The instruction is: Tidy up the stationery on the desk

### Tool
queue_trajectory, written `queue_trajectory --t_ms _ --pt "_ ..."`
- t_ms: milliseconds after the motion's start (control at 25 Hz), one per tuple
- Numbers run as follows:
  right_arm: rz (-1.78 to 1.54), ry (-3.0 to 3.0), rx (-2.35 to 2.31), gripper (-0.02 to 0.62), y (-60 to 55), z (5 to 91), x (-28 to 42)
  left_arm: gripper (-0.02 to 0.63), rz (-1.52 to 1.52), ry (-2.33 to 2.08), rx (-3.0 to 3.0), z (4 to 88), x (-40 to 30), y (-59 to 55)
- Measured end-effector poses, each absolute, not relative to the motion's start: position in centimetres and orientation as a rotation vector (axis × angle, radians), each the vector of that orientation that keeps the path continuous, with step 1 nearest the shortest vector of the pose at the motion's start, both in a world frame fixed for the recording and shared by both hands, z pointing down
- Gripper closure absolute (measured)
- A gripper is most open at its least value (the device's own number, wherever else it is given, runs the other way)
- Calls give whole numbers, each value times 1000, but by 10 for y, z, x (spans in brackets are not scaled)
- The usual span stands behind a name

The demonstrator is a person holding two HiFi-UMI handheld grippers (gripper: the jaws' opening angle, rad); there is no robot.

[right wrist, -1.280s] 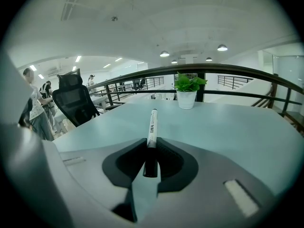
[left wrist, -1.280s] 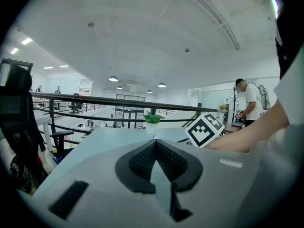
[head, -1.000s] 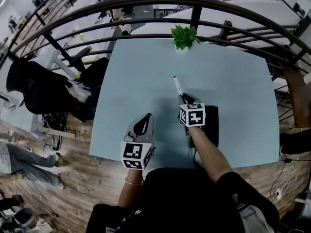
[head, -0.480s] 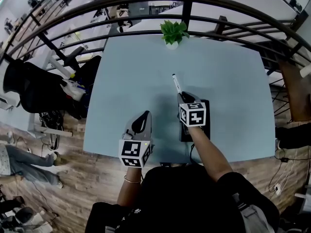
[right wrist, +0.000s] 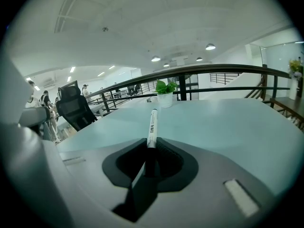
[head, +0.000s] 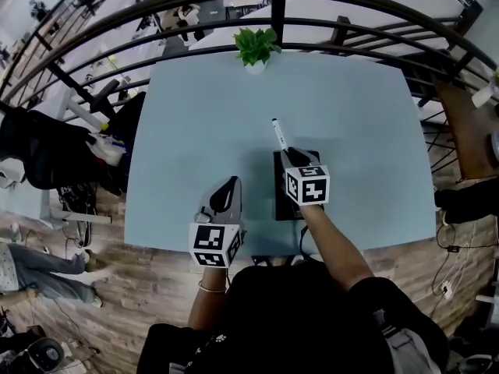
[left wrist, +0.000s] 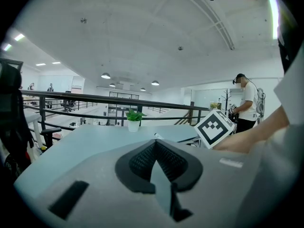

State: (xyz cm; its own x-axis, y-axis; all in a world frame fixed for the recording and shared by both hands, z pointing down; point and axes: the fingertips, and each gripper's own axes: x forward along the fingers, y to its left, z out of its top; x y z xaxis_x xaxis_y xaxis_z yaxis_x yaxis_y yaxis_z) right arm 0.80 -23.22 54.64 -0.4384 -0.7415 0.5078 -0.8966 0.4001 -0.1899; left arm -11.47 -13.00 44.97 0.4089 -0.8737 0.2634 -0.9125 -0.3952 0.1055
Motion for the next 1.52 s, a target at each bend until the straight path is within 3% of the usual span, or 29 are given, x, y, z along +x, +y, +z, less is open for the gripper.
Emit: queue_trajectory --t_ms 1520 --pt "751 -2247 1644 529 -200 541 124 614 285 -1345 2537 459 -15 -139"
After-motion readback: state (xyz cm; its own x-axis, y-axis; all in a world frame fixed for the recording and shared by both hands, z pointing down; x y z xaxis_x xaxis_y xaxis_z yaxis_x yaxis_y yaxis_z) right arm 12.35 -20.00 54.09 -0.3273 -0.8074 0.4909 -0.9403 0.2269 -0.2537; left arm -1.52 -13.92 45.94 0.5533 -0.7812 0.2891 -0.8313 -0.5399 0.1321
